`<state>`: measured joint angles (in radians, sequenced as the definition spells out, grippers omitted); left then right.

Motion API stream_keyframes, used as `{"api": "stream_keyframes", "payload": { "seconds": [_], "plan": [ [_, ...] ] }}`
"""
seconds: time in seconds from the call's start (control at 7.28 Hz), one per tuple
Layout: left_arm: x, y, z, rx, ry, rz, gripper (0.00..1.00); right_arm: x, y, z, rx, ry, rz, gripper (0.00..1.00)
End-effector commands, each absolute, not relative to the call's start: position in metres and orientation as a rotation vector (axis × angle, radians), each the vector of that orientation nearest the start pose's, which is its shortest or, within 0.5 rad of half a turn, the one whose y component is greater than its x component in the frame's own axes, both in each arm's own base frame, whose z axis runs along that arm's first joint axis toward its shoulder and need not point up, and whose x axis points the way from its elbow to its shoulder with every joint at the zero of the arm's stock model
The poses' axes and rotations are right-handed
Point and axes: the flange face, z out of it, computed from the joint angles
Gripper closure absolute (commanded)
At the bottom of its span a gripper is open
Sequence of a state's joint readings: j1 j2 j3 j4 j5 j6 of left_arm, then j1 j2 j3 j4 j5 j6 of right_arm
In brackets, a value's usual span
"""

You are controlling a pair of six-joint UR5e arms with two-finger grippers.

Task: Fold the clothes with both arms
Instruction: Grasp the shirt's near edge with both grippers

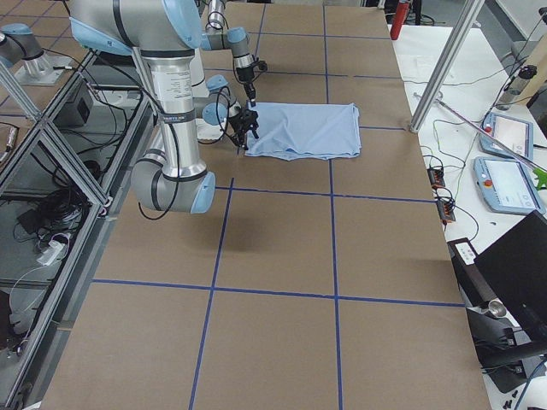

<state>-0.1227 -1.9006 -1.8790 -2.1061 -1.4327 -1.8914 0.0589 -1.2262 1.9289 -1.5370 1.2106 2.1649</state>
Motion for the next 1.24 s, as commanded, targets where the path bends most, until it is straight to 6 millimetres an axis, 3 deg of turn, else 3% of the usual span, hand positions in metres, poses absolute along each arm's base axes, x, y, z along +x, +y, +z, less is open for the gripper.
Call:
{"api": "stream_keyframes", "payload": {
  "seconds": [0.0,0.14,0.27,0.41,0.82,1.1],
  "plan": [
    [0.559,-0.217,0.277,0.005,1.192,-0.471,1.00,-0.570,-0.203,0.306,0.140,-0.822,0.752,0.59],
    [0.559,-0.217,0.277,0.005,1.192,-0.471,1.00,-0.569,-0.204,0.304,0.139,-0.826,0.754,0.61],
    [0.559,-0.217,0.277,0.005,1.192,-0.471,1.00,-0.569,-0.204,0.302,0.137,-0.834,0.755,0.85],
    [0.560,-0.217,0.276,0.005,1.193,-0.471,1.00,-0.568,-0.205,0.302,0.137,-0.834,0.759,1.00],
    [0.551,-0.217,0.264,0.005,1.218,-0.460,1.00,-0.561,-0.211,0.295,0.123,-0.861,0.824,1.00],
    [0.487,-0.209,0.213,-0.017,1.267,-0.413,1.00,-0.516,-0.215,0.251,0.099,-0.962,0.848,1.00]
  ]
}}
